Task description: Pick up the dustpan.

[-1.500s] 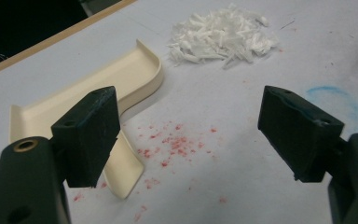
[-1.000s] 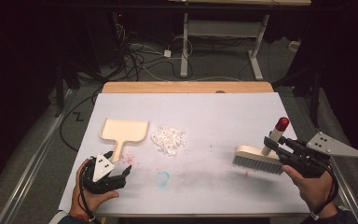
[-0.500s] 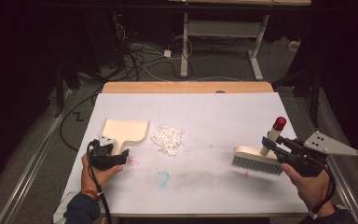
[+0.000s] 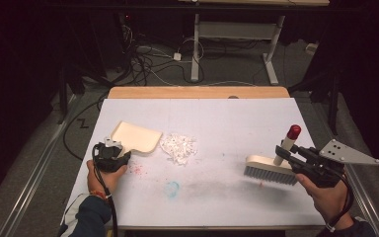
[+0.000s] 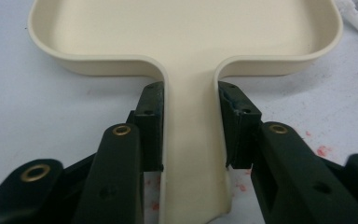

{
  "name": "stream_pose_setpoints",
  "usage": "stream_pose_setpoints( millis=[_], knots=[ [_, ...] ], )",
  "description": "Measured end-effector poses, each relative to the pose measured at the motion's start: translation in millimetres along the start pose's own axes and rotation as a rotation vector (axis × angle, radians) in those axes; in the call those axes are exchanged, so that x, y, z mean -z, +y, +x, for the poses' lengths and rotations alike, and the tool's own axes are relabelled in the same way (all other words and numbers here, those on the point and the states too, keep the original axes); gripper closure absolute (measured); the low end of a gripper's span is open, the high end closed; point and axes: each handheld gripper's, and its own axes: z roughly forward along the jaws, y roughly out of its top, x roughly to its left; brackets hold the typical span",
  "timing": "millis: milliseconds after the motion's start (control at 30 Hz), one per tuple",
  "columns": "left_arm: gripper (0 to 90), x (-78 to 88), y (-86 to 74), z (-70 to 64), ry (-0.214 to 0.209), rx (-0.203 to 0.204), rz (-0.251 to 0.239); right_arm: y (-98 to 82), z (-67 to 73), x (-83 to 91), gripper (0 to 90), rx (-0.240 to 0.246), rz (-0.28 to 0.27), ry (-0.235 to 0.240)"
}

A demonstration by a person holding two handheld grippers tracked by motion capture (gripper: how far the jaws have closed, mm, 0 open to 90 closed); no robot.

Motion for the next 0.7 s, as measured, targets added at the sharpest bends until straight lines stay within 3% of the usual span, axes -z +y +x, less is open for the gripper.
stream_pose_setpoints(
  millis=[200,467,500,533,567,633,667,700],
  knots=[
    [63.8,5.5,5.4,0.6,0.02,-0.039,0.029,-0.7,0.4,-1.1,70.3,0.0,0.008,0.004],
    [64.1,39.1,17.9,7.6,0.054,-0.109,0.046,-1.2,-0.8,-1.1,70.3,0.004,0.01,0.006],
    [64.1,50.4,18.7,7.4,0.041,-0.135,0.054,-1.2,-0.7,-0.8,70.3,0.004,0.012,0.005],
    [64.0,50.4,18.7,7.4,0.041,-0.135,0.054,-1.1,-0.7,-0.7,70.3,0.006,0.014,0.007],
    [64.0,61.0,18.2,4.8,0.042,-0.171,0.074,-1.2,-0.6,-0.5,70.3,0.006,0.014,0.006],
    [64.0,69.6,16.0,1.8,0.002,-0.194,0.106,-1.3,-0.7,-0.8,70.3,0.009,0.015,0.005],
    [64.0,69.6,16.0,1.8,0.002,-0.194,0.106,-1.4,-0.8,-0.9,70.3,0.01,0.015,0.005],
    [64.1,77.5,13.0,-4.3,-0.013,-0.229,0.139,-1.6,-0.8,-1.0,70.3,0.011,0.015,0.006]
  ],
)
